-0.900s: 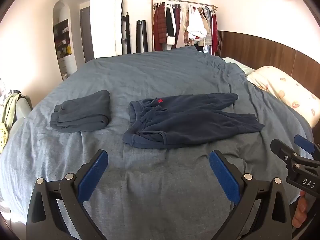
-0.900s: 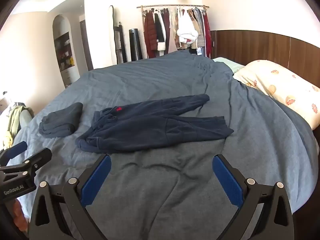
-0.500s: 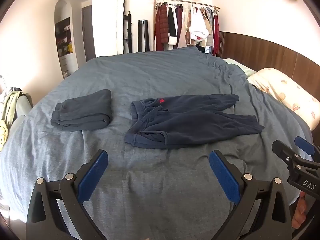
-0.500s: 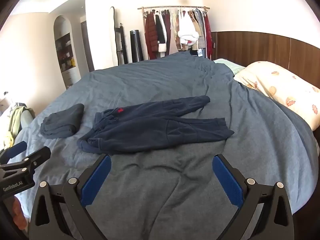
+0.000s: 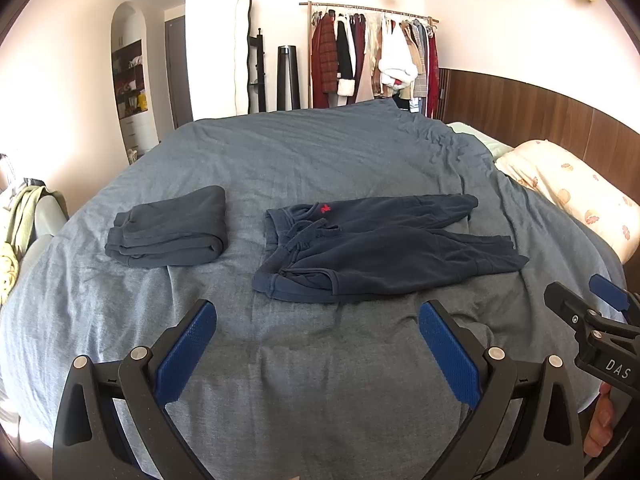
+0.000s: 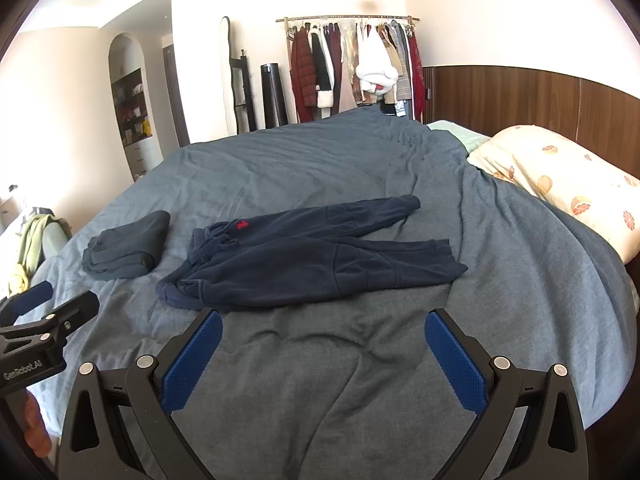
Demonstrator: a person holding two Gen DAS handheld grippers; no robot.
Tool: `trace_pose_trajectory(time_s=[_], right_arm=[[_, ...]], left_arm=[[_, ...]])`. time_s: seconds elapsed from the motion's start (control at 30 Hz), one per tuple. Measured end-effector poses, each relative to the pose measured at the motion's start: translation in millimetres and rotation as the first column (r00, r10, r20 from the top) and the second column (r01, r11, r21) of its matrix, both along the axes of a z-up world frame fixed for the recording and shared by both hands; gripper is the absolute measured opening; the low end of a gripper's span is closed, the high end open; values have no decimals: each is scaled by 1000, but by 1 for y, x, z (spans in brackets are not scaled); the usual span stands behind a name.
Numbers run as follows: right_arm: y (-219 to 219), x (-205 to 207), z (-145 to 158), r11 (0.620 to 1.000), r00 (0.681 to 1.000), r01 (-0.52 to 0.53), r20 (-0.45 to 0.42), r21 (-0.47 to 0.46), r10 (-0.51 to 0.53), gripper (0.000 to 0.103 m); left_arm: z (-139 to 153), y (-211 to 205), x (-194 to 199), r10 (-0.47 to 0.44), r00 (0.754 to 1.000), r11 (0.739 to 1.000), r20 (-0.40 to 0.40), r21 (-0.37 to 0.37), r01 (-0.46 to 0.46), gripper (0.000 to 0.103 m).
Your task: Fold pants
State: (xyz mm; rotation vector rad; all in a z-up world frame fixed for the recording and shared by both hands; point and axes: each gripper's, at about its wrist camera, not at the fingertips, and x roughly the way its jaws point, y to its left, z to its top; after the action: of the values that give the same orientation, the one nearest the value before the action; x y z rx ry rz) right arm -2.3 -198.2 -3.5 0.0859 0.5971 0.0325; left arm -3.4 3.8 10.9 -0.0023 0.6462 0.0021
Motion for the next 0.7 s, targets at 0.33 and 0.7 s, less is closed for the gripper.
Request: trace_pose_trajectory(time_s=[0.33,0.7], right_arm=[[0,-3,5,1000,1000,-1,5,5,1,103],[0,-4,7,1000,1000,-1,4,10,1,103]], left_arm=[[3,-2,-2,1,1000,1000,5,2,-1,103],[3,-2,-3,1,1000,1000,11,3,-1,103]])
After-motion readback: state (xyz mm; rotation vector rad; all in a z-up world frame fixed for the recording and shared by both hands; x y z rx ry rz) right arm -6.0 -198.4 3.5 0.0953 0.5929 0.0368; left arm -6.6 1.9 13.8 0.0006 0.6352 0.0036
